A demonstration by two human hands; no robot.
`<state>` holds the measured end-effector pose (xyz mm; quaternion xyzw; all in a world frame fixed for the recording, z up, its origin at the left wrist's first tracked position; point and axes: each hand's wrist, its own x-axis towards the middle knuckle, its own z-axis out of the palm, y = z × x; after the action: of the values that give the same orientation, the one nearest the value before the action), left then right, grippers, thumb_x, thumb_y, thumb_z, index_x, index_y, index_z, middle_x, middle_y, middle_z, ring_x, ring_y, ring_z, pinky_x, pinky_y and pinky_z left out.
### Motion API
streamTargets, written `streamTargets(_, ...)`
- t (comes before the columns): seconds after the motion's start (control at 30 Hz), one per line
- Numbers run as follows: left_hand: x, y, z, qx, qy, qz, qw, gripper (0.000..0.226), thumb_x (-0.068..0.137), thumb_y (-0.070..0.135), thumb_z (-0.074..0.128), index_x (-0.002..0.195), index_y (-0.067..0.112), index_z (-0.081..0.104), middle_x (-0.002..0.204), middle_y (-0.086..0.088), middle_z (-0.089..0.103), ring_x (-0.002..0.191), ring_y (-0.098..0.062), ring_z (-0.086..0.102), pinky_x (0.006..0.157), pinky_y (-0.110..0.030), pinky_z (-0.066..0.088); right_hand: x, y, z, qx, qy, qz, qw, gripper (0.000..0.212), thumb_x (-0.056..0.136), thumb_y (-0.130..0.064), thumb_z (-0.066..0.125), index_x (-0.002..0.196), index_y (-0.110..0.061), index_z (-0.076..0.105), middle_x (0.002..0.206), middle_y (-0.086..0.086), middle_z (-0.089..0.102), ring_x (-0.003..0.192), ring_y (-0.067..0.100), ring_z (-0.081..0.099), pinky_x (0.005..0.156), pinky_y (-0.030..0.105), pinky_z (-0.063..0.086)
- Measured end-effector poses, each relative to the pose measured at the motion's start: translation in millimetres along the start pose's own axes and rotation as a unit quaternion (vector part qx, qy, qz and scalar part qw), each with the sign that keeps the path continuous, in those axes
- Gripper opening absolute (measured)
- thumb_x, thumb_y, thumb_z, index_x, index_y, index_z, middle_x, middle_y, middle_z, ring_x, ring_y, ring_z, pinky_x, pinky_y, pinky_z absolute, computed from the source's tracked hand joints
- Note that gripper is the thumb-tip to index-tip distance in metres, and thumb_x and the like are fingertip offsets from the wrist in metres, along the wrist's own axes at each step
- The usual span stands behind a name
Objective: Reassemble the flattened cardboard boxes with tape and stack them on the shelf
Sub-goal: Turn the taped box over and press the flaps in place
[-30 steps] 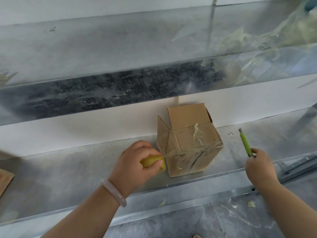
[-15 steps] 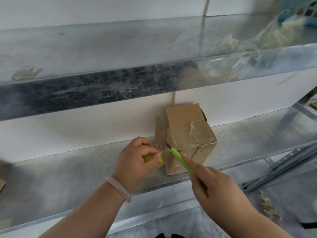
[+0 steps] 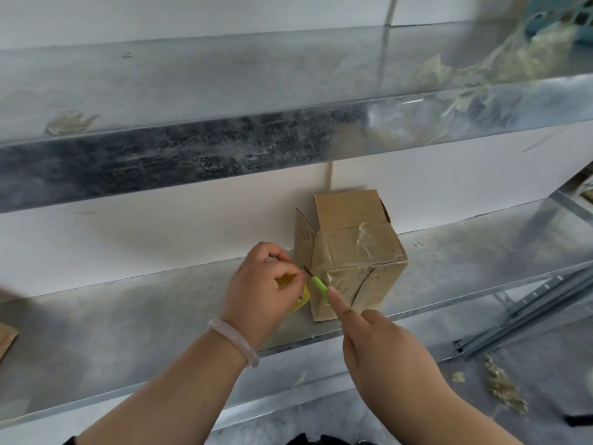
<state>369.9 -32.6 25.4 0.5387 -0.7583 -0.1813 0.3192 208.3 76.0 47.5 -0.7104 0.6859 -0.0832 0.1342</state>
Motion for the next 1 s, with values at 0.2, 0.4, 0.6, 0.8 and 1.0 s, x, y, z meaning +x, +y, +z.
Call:
streamTargets(0.2,0.5,4.0,0.5,0.011,0.013,-0.016,1.0,0.01,0.083,0.03,0.069,0.079,0.024,0.075,0.093,0.02,0.046,0.084,0.007,0.05,0.067,-0.006,0.035,10.3,-3.5,1.4,-0.008,-0.036,0.025,0.999,0.067,0.103,-0.023,0.03,0.151,-0.042,-0.013,0.092,-0.002,0.036,0.078,0.02,0.044,0.065,0.029,0.04)
streamTargets(0.4,-0.8,5.5,1.7,0.01,0.009,-0.03,0.999,0.01,0.084,0.03,0.069,0.082,0.023,0.075,0.094,0.015,0.048,0.084,0.0,0.051,0.068,-0.007,0.036,7.3,5.1,6.1,0.071,0.025,0.007,0.997,0.054,0.102,-0.032,0.032,0.148,-0.049,0.009,0.095,-0.007,0.05,0.086,0.016,0.059,0.071,0.031,0.049)
streamTargets(0.6,3.2,-1.0,-3.9,-0.033,-0.008,-0.071,0.997,0.008,0.083,0.032,0.07,0.079,0.026,0.074,0.094,0.017,0.052,0.088,-0.001,0.054,0.07,-0.005,0.034,11.7,17.0,3.4,0.241,0.15,0.016,0.959,0.036,0.097,-0.051,0.025,0.109,-0.034,0.054,0.069,-0.016,0.051,0.067,0.006,0.051,0.054,0.025,0.038)
streamTargets(0.8,-7.9,8.4,2.1,-0.078,-0.036,-0.043,0.995,0.004,0.08,0.027,0.074,0.079,0.025,0.076,0.092,0.016,0.055,0.091,0.004,0.053,0.074,0.001,0.032,36.2,36.1,-9.0,0.197,0.16,0.05,0.966,0.025,0.098,-0.029,0.051,0.122,-0.035,0.05,0.083,-0.014,0.052,0.071,0.003,0.05,0.057,0.019,0.037)
streamTargets(1.0,-13.1,13.6,8.8,-0.085,-0.035,-0.06,0.994,0.005,0.081,0.033,0.072,0.08,0.029,0.076,0.093,0.017,0.054,0.088,0.003,0.053,0.072,-0.003,0.035,3.4,33.4,-2.2,0.102,0.143,-0.045,0.984,0.055,0.096,-0.027,0.045,0.143,-0.051,0.027,0.088,-0.016,0.052,0.06,0.013,0.056,0.049,0.034,0.049)
